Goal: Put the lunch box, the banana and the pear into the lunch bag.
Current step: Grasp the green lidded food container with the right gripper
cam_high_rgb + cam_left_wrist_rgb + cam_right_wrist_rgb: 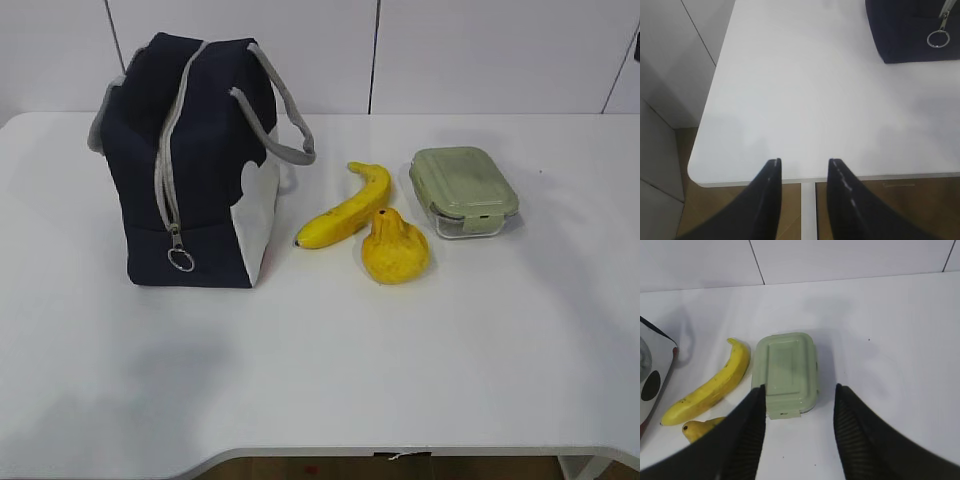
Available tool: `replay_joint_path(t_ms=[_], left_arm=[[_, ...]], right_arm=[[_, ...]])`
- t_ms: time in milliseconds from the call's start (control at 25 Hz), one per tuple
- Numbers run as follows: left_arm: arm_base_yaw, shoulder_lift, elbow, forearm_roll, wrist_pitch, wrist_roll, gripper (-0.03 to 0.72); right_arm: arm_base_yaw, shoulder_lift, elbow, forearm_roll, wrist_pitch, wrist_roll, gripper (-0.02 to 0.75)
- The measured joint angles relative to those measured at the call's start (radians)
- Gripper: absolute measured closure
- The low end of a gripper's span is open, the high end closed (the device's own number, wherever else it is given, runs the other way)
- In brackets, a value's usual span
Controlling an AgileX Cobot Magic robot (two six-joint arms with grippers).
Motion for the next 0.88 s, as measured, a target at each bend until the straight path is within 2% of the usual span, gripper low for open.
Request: replay_joint_path(t_ms=[480,720,880], left_arm=[[0.0,0.006,0.0,-0.015,0.0,0.0,0.449],[0.0,0.105,-0.013,-0.032,-0.033,0.0,0.447],[0.0,0.204,-0.032,-0.108,-0.201,0.0,0.446]], right_arm=[[0.0,0.162,-0.034,0.006,-0.024,0.0,0.372],[0.0,0.314,-0.239,0.029,0.126,0.0,0.372],[0.0,0.435,-0.424,0.038,0.269,0.0,0.372]])
